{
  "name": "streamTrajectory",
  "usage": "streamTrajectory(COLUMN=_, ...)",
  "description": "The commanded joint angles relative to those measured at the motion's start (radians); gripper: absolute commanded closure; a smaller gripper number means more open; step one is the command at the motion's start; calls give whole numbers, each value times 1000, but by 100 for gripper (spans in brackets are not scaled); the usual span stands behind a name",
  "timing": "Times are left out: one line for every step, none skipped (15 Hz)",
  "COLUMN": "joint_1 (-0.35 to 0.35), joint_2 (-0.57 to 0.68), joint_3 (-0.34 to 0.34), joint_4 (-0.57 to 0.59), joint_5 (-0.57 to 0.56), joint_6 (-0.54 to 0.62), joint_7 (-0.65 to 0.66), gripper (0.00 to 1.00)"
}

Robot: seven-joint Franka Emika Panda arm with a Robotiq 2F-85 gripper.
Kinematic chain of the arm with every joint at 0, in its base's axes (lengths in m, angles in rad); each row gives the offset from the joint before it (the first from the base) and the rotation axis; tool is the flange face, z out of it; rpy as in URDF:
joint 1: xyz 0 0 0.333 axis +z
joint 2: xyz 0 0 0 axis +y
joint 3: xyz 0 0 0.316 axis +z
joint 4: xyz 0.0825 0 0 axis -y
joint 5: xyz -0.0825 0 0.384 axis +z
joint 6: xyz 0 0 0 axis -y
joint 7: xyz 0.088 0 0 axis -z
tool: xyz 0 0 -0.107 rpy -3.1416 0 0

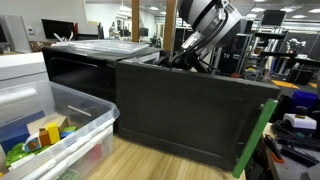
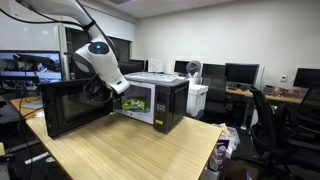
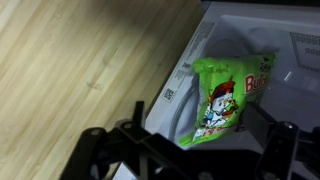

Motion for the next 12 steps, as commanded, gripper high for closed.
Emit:
streamTrajectory(joint_1=-6, joint_2=37, joint_3=5, joint_4=23, joint_5=108, joint_6=-26, joint_7=-123, gripper=0)
streamTrajectory(joint_1=-6, joint_2=45, joint_3=4, joint_4=26, joint_5=125, joint_6=-29, joint_7=-141, gripper=0)
streamTrajectory(joint_1=-7, joint_2=56, joint_3=3, joint_4=33, joint_5=143, joint_6=-31, joint_7=-160, gripper=0)
streamTrajectory(joint_1=-7, joint_2=68, joint_3=3, joint_4=43, joint_5=165, joint_6=-33, joint_7=-178, gripper=0)
streamTrajectory(joint_1=-7, joint_2=81, joint_3=3, joint_4=57, joint_5=188, joint_6=-32, joint_7=-196, gripper=0)
streamTrajectory(joint_1=-7, joint_2=91, joint_3=3, joint_4=67, joint_5=206, joint_6=-34, joint_7=-208, gripper=0)
streamTrajectory(joint_1=-7, joint_2=105, joint_3=3, joint_4=82, joint_5=226, joint_6=-33, joint_7=-225, gripper=0)
streamTrajectory(joint_1=-6, joint_2=117, joint_3=3, joint_4=95, joint_5=244, joint_6=-32, joint_7=-237, gripper=0)
streamTrajectory(joint_1=-5, joint_2=130, joint_3=4, joint_4=110, joint_5=261, joint_6=-31, joint_7=-249, gripper=0)
streamTrajectory(joint_1=-4, joint_2=139, joint_3=4, joint_4=121, joint_5=278, joint_6=-32, joint_7=-261, gripper=0)
streamTrajectory(joint_1=-3, joint_2=149, joint_3=4, joint_4=133, joint_5=289, joint_6=-31, joint_7=-267, gripper=0)
streamTrajectory(joint_1=-3, joint_2=159, joint_3=5, joint_4=143, joint_5=304, joint_6=-33, joint_7=-276, gripper=0)
